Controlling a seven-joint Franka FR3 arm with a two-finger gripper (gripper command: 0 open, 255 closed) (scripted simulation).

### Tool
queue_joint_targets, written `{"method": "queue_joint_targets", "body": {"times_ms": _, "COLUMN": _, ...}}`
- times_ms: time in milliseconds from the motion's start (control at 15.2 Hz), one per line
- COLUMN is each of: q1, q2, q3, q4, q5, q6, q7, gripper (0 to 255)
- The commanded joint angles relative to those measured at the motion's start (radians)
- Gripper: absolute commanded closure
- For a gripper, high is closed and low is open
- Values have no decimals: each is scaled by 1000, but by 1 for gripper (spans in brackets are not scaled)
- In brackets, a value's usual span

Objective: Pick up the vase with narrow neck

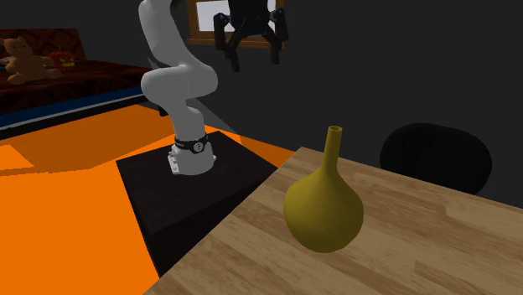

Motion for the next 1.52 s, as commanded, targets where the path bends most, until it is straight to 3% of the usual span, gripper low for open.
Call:
{"method": "queue_joint_targets", "body": {"times_ms": 0, "q1": 4, "q2": 60, "q3": 20, "q4": 5, "q5": -4, "q6": 68, "q7": 11, "gripper": 0}}
{"method": "queue_joint_targets", "body": {"times_ms": 462, "q1": 9, "q2": 291, "q3": 85, "q4": 81, "q5": -44, "q6": 259, "q7": 62, "gripper": 0}}
{"method": "queue_joint_targets", "body": {"times_ms": 858, "q1": 8, "q2": 505, "q3": 133, "q4": 199, "q5": -117, "q6": 379, "q7": 126, "gripper": 0}}
{"method": "queue_joint_targets", "body": {"times_ms": 1452, "q1": 8, "q2": 544, "q3": 136, "q4": 133, "q5": -131, "q6": 484, "q7": 140, "gripper": 0}}
